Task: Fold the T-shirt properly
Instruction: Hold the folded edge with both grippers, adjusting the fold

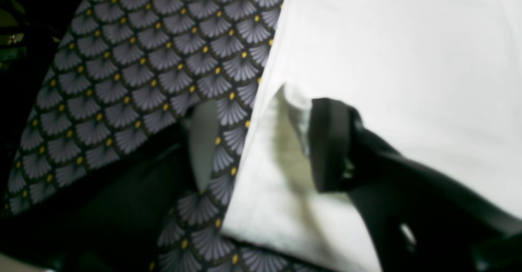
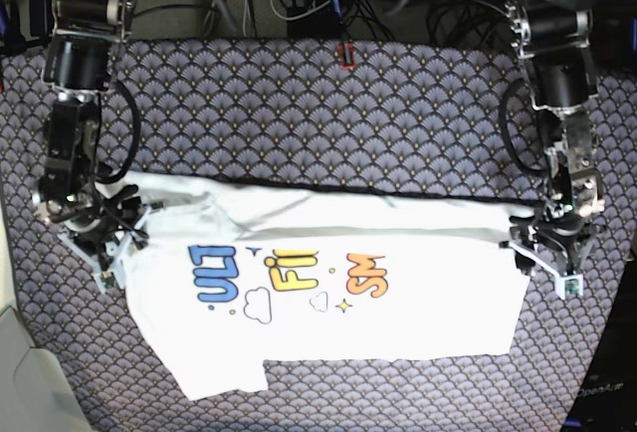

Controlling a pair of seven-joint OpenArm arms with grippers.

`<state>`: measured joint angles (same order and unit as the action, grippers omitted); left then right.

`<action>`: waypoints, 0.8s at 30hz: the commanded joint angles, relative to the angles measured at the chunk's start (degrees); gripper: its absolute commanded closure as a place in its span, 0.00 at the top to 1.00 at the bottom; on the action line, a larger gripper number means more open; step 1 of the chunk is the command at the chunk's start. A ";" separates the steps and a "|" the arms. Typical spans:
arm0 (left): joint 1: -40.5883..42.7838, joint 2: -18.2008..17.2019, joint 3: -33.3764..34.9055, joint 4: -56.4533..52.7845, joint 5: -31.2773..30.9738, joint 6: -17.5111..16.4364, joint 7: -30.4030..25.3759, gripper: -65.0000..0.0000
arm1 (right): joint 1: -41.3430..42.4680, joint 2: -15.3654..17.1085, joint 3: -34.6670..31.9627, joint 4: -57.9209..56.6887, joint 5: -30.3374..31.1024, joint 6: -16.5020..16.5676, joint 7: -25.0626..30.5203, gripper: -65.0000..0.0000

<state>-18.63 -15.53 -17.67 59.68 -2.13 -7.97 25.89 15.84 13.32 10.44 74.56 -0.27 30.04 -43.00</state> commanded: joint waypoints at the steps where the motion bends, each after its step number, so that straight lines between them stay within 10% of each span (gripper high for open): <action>1: -1.37 -1.13 -0.31 1.11 -0.11 0.10 -1.23 0.65 | 1.18 0.79 0.24 1.96 0.23 -0.11 1.03 0.47; 24: 9.71 -1.13 -6.99 8.41 -0.37 -0.08 -1.41 0.68 | -13.59 -0.35 3.85 21.74 0.23 -0.28 2.43 0.47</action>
<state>-7.55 -15.73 -24.60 67.26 -2.42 -8.25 25.91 1.26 12.34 13.93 95.00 -0.67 30.15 -41.93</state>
